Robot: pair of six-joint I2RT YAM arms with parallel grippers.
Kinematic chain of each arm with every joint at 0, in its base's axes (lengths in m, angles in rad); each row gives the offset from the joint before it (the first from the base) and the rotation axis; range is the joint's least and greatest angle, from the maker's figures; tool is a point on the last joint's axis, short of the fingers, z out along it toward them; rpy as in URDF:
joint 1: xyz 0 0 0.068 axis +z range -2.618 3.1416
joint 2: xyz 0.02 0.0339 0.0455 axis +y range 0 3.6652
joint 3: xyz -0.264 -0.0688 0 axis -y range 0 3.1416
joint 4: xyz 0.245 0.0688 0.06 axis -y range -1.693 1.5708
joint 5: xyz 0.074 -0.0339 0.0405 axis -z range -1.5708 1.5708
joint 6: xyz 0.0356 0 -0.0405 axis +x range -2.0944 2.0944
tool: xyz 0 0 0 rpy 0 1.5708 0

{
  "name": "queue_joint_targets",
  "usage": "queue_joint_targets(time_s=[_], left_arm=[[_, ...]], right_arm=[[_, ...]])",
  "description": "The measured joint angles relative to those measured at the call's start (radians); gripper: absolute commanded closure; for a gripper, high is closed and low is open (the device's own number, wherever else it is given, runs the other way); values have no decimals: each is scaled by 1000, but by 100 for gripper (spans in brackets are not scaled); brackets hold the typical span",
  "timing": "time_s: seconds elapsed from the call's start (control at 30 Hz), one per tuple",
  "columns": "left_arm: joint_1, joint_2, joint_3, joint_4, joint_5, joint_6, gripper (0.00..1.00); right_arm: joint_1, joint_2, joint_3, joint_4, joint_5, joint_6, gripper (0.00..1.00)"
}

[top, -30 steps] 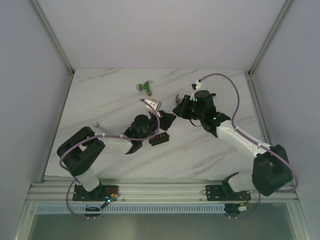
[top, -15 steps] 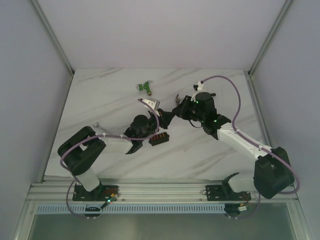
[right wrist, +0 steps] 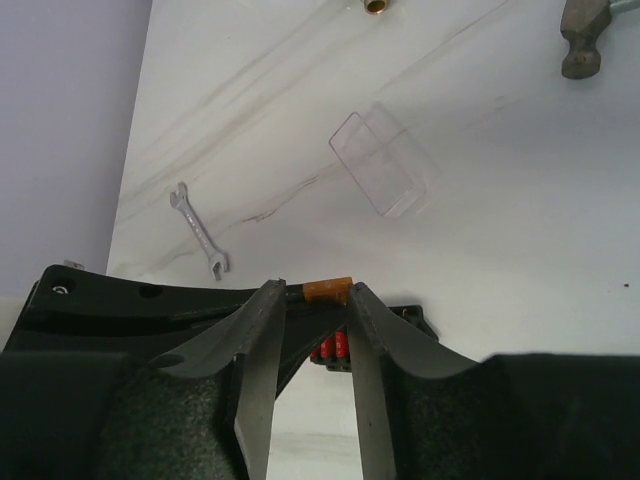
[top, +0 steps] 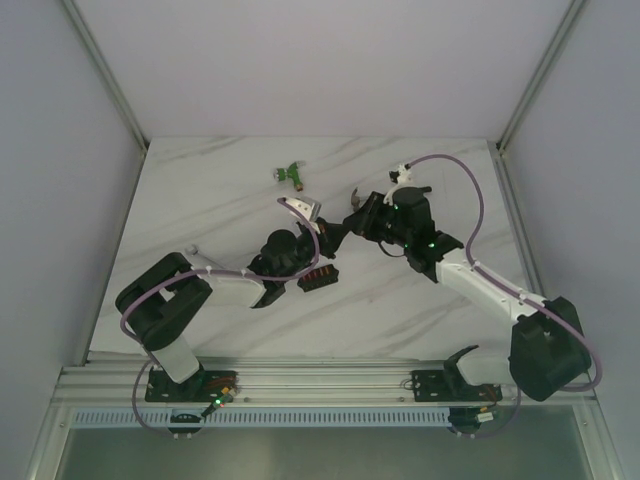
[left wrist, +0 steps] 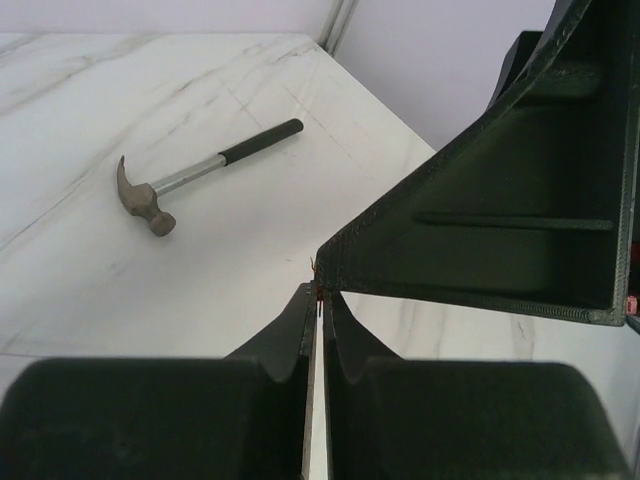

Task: Snap on the fuse box
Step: Pick up the fuse from the center of the board.

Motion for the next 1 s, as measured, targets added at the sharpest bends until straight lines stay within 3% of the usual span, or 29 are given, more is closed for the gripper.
queue_joint_targets(time_s=[0.17,0.37,0.67,1.0], left_arm=[[7,-6,-9,-6,35,34,98],[93,-64,-55,-45,200,77,97],[153,-216,-58,-213,526,204,96],[176,-334,-45,-369,738,283,96]], right_arm=[[-7,-31,1,-6,-5,-60,55],[-75,-76,61,-77,-122,-283,53],[-105,-121,177,-219,-439,-675,52],[-105,-113,202,-389,-731,-945,52]])
